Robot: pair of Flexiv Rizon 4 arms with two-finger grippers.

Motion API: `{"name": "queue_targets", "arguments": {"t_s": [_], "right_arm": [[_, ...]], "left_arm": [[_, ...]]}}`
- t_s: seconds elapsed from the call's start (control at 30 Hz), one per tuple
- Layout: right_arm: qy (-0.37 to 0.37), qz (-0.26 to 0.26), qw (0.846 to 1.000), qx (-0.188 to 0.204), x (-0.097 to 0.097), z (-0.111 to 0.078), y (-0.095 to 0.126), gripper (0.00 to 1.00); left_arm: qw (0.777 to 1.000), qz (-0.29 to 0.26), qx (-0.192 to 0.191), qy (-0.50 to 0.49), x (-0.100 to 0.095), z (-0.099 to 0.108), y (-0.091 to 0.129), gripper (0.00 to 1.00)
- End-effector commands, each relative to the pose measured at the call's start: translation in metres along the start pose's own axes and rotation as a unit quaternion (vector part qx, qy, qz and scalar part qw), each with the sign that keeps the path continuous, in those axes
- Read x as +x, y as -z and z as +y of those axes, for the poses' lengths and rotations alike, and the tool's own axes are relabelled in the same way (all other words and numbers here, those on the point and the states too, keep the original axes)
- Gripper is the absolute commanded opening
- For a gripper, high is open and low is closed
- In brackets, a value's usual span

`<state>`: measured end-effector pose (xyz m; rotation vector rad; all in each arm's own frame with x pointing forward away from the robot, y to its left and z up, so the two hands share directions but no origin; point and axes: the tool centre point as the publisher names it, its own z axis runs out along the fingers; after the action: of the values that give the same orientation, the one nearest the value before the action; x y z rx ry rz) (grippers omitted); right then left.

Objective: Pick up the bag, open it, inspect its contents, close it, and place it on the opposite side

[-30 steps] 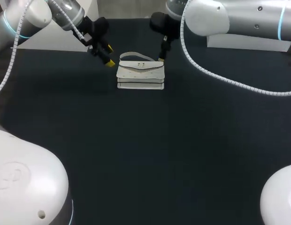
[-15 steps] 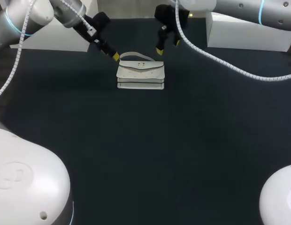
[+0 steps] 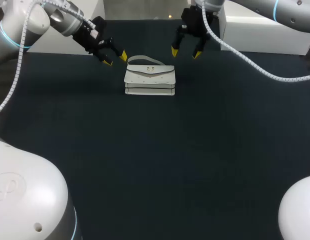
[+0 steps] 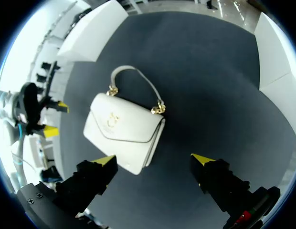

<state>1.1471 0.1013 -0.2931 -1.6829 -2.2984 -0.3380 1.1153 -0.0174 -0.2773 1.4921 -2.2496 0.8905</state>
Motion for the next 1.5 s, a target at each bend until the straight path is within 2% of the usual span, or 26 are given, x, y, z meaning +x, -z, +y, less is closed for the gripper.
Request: {"name": "queue_targets", "arguments": {"t_s": [0.03, 0.43, 0.83, 0.97, 1.2, 1.5], "right_arm": [[-0.264, 0.178, 0.948, -0.012, -0.006, 0.006, -0.004, 1.00], [-0.313, 0.238, 0.917, -0.064, -0.004, 0.000, -0.017, 1.00], [-0.327, 0.301, 0.894, -0.058, -0.006, 0.008, -0.034, 1.00], [-0.326, 0.310, 0.891, -0.058, -0.003, 0.013, -0.038, 0.96], [-0.320, 0.320, 0.890, -0.056, 0.002, 0.020, -0.045, 0.98], [-0.259, 0.349, 0.900, -0.028, 0.004, 0.026, -0.056, 1.00]], "left_arm": [[0.996, 0.053, 0.004, 0.075, -0.016, -0.002, -0.009, 1.00], [0.975, 0.109, 0.015, 0.195, -0.031, -0.011, -0.016, 1.00], [0.964, 0.152, 0.007, 0.218, -0.041, -0.016, -0.031, 1.00], [0.958, 0.181, 0.007, 0.221, -0.045, -0.017, -0.036, 1.00], [0.950, 0.219, 0.020, 0.223, -0.051, -0.018, -0.041, 1.00], [0.948, 0.248, 0.026, 0.200, -0.051, -0.021, -0.048, 1.00]]}}
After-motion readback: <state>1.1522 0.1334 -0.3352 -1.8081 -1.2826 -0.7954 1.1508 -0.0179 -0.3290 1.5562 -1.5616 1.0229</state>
